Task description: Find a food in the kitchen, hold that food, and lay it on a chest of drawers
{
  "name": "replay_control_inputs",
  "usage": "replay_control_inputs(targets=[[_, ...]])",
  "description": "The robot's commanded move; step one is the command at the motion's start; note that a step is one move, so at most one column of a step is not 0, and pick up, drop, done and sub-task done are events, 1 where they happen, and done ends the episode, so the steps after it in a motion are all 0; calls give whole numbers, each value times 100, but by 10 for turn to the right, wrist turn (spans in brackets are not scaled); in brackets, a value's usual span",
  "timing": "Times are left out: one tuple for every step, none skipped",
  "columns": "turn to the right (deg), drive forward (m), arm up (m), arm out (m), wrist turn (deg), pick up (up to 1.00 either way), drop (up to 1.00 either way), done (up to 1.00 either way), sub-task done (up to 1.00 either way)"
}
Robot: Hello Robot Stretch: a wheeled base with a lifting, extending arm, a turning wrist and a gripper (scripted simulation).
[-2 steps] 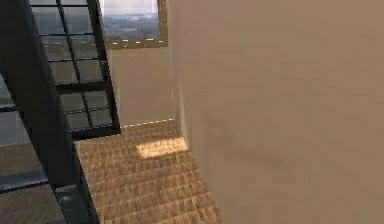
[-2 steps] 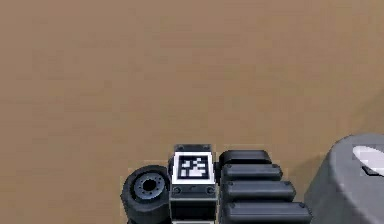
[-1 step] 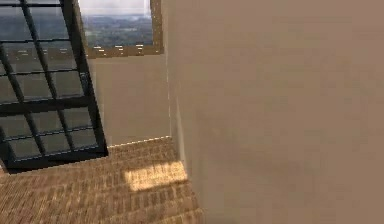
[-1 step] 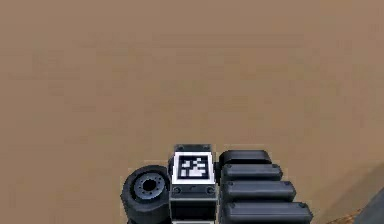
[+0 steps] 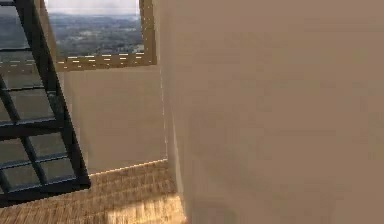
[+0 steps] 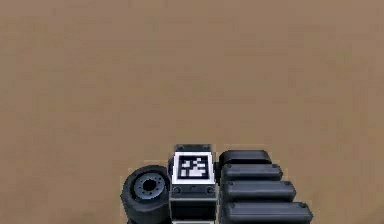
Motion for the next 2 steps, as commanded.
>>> replay_control_inputs(targets=[[-450, 0, 0, 0, 0, 0, 0, 0, 0], [-330, 0, 0, 0, 0, 0, 0, 0, 0]])
